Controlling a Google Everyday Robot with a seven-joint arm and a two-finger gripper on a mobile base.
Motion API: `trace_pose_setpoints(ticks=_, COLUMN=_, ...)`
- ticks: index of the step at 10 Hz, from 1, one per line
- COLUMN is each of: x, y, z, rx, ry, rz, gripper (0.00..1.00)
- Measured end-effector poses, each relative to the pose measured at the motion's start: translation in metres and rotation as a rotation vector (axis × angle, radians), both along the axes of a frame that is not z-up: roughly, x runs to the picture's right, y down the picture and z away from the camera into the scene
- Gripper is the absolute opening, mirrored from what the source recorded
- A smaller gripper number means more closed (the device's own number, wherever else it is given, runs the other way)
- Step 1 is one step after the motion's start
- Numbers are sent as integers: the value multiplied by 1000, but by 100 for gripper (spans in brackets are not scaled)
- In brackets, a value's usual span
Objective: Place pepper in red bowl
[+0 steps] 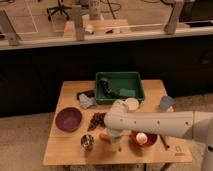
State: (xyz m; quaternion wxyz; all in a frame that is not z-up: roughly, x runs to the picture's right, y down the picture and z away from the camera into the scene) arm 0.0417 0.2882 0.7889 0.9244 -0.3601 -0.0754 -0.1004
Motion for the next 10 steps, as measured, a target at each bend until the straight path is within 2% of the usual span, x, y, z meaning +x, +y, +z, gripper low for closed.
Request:
trace_pose_setpoints(ticks=4, x=3, y=2, z=2, rx=3, ry=3, rz=35, gripper=58)
trace_pose_setpoints(ticks=6, x=4, y=2, z=3, rx=5, ry=7, rz=40, gripper=43)
trace_pose_setpoints(ticks=7, x=5, y=2, z=3, rx=5, ry=10, rz=38, gripper=40)
trace_pose_setpoints(ticks=10, x=6, y=1, z=5, rx=-13, ry=1, rz=32, gripper=39)
